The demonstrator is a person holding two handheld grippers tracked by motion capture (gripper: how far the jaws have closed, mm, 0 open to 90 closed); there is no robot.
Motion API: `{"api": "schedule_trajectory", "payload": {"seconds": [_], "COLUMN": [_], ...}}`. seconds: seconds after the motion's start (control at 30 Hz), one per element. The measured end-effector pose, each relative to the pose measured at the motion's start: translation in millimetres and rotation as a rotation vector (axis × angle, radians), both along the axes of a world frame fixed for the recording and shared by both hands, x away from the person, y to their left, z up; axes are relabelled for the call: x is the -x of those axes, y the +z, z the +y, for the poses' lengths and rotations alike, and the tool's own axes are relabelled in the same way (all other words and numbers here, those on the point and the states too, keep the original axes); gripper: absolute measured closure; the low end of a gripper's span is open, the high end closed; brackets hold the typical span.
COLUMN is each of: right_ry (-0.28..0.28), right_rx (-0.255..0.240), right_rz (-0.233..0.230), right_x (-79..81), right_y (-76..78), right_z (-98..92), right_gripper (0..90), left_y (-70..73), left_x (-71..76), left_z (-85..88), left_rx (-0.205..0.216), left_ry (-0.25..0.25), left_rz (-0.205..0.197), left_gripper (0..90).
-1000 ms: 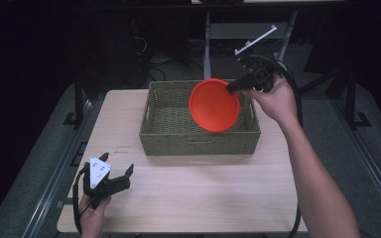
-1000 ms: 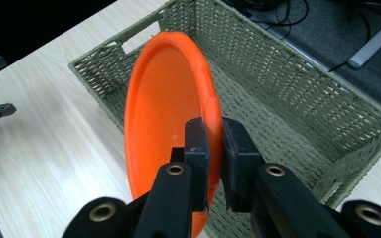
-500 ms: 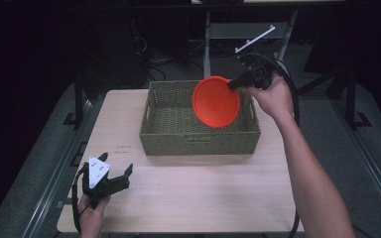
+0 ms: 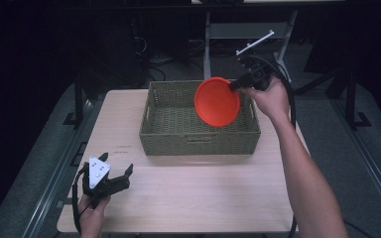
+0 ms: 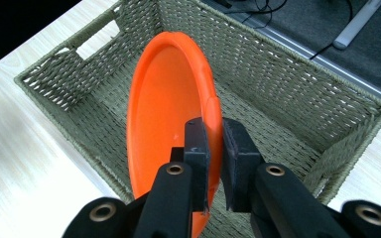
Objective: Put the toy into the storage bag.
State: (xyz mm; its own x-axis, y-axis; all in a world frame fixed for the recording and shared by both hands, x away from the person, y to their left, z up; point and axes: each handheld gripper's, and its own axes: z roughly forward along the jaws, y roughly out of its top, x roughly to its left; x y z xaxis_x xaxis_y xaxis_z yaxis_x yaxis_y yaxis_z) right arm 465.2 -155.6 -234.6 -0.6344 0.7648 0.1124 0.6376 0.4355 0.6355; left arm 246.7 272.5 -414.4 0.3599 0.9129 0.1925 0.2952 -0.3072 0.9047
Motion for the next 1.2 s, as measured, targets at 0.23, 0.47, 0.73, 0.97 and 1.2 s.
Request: {"api": "schedule_trajectory", "payload": {"seconds": [0.23, 0.47, 0.73, 0.97, 1.2], "right_ry": [-0.015, -0.029, -0.034, -0.052, -0.067], "right_rx": [0.002, -0.005, -0.001, -0.014, -0.012], "right_rz": [0.014, 0.018, 0.026, 0.049, 0.060], "right_x": [-5.6, -10.5, -14.9, -20.0, -23.8], "right_y": [-8.4, -12.5, -19.0, -31.3, -38.2], "right_z": [-1.4, -2.4, 0.0, -4.0, -5.0], "right_gripper": [82.1, 82.0, 82.0, 82.0, 82.0], "left_y": [0.1, -0.1, -0.4, -0.4, 0.1], "left_x": [-0.1, -0.2, -0.7, -0.8, -0.4], "left_z": [0.9, 0.1, 0.9, 1.1, 1.7], "left_rx": [0.001, -0.001, 0.002, 0.002, -0.005], "left_ry": [0.002, 0.000, 0.000, 0.000, 0.001], "left_rz": [0.001, 0.002, -0.002, -0.002, 0.002], "left_gripper": [12.8, 12.8, 12.8, 12.8, 12.7]}}
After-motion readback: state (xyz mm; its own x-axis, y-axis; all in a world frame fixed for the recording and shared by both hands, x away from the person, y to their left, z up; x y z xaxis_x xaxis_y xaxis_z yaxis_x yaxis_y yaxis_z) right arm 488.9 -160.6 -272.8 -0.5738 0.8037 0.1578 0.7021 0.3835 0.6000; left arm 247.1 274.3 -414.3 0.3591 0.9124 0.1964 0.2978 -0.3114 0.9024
